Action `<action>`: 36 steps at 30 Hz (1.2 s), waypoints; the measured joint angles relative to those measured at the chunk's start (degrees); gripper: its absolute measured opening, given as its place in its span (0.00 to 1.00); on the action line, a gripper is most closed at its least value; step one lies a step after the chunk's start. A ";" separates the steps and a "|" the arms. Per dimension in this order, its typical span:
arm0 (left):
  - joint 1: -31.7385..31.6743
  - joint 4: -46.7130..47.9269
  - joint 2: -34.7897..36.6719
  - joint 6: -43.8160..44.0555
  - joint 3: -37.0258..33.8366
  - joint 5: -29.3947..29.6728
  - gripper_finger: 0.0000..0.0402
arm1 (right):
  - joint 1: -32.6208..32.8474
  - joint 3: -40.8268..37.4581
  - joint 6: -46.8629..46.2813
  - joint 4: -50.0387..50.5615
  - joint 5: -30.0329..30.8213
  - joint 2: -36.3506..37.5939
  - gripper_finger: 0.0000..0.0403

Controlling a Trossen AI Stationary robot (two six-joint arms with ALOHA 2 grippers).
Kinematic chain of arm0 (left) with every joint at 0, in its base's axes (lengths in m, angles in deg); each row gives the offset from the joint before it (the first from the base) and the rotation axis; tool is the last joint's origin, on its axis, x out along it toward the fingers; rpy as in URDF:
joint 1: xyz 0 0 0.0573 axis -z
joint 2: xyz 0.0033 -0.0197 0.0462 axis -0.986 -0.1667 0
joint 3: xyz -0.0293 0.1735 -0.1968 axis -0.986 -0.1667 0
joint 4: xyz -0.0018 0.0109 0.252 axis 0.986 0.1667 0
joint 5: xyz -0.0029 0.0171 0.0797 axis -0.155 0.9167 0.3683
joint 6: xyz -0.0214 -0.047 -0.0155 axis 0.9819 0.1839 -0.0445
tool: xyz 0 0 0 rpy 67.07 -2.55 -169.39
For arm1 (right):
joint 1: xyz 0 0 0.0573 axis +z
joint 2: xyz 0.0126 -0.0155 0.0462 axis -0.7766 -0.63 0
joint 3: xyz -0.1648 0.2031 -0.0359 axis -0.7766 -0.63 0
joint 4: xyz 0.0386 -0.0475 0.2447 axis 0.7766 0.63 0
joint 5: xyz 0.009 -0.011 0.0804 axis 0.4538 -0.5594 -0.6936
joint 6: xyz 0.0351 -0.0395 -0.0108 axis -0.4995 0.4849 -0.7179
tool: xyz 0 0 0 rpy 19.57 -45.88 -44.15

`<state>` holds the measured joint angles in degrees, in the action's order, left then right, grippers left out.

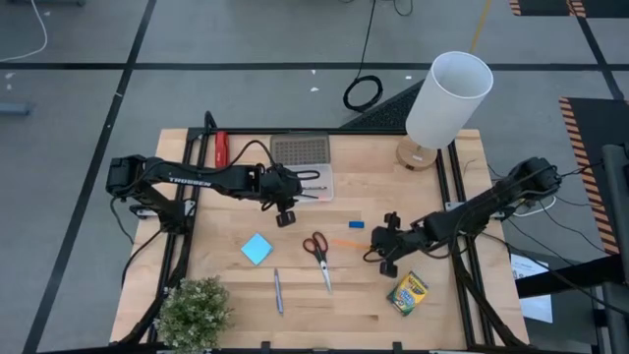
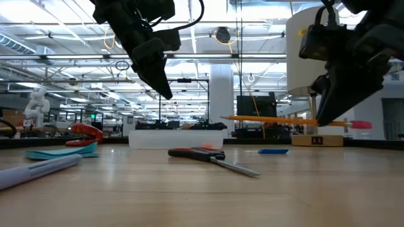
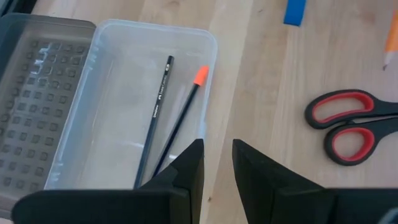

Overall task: Pack school essentials
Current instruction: Put the orange pencil into the black supply box

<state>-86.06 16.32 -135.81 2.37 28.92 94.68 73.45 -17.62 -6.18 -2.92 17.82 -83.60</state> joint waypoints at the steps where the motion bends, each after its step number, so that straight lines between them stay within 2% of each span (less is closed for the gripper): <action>1: 0.16 -0.20 0.00 0.33 0.00 0.00 0.22 | -0.39 0.00 0.29 0.50 -0.06 0.59 0.04; 4: 1.11 -2.57 0.00 1.16 0.00 -1.01 0.22 | -2.06 0.07 1.48 2.08 -1.76 2.36 0.04; 7: 2.62 -7.57 0.00 0.39 0.00 -4.08 0.22 | -4.17 0.18 2.68 3.62 -4.48 3.67 0.04; 11: 5.47 -15.37 0.00 -2.27 0.00 -4.75 0.24 | -6.46 2.79 4.89 8.45 -5.87 4.09 0.04; 15: 8.64 -20.02 0.00 -4.21 0.00 -4.64 0.36 | -7.96 5.19 7.34 10.33 -5.65 4.08 0.04; 20: 12.25 -23.91 0.00 -7.08 0.00 -1.71 0.55 | -8.02 5.84 8.39 10.34 -4.08 4.08 0.04; 24: 13.65 -26.28 -0.59 -7.90 0.00 -1.38 0.62 | -8.02 5.84 8.40 10.20 -3.95 4.08 0.04; 29: 13.80 -27.94 -2.39 -7.94 0.00 -1.36 0.63 | -7.99 5.84 8.68 10.18 -2.57 4.08 0.05; 36: 12.58 -30.26 -8.07 -10.08 2.52 0.11 0.57 | -8.00 5.84 9.96 9.20 -2.41 4.08 0.05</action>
<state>-73.48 -13.94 -143.88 -7.70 31.44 94.79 65.45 -11.79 3.78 6.28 15.41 -79.52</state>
